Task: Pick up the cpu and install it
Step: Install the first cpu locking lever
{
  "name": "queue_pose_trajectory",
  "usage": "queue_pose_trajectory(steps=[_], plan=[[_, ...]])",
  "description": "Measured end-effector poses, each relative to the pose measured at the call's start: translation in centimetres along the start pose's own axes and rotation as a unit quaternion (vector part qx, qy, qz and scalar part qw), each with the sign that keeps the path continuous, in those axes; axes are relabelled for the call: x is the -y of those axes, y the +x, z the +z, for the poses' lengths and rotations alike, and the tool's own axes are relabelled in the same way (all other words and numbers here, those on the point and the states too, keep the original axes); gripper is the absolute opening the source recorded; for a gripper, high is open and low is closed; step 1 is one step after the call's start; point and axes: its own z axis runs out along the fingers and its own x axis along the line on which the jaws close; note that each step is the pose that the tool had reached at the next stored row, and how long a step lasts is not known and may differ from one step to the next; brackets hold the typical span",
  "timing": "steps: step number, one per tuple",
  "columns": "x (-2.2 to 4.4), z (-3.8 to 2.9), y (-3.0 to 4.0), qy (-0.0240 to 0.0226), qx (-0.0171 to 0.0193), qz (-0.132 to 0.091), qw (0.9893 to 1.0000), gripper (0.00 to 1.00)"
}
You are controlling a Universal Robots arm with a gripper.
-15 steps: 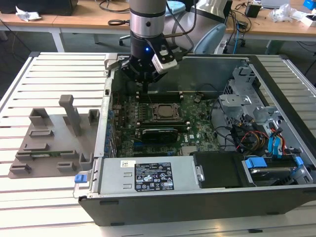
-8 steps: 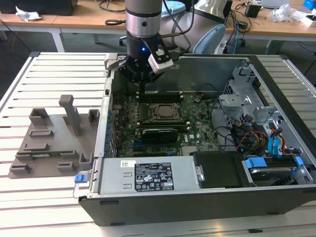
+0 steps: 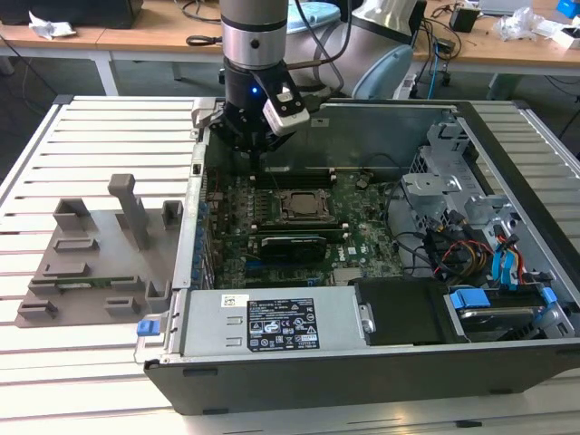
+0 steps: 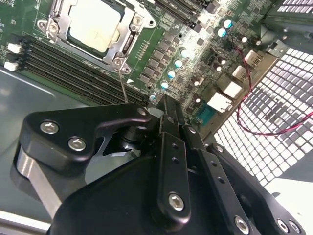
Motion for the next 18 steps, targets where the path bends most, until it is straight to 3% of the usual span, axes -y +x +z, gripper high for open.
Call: queue_pose_trajectory(steps=[11,18], plan=[[-0.13,0.08,1.28,0.0001,-0.0001,0.000,1.0000,0.11],[-0.78,0.24,1.25,-0.0019,0.0000,0.000,1.0000,0.11]])
